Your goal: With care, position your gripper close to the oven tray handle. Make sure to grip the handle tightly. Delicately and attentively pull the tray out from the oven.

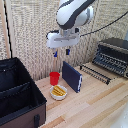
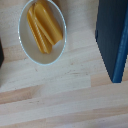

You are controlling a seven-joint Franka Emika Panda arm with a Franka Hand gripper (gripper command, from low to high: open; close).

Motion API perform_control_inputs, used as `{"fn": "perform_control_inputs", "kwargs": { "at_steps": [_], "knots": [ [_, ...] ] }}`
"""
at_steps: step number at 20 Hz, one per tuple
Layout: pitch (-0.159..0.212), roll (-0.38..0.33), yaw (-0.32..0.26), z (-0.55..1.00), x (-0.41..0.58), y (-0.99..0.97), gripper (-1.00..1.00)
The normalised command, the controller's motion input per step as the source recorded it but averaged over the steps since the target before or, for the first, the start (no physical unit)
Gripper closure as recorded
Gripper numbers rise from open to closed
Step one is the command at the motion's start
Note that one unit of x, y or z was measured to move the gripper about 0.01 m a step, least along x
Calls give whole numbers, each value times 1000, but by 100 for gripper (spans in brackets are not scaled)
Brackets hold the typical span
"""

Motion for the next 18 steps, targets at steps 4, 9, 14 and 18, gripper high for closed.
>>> {"fn": "perform_control_inputs", "kwargs": {
  "at_steps": [4,9,14,18],
  "knots": [
    [-7,-312,86,0,-7,-371,-100],
    [-7,-303,86,0,0,-404,-100],
    [-27,-309,99,0,0,-393,-100],
    [-15,-309,104,-9,0,-389,-100]
  ]
}}
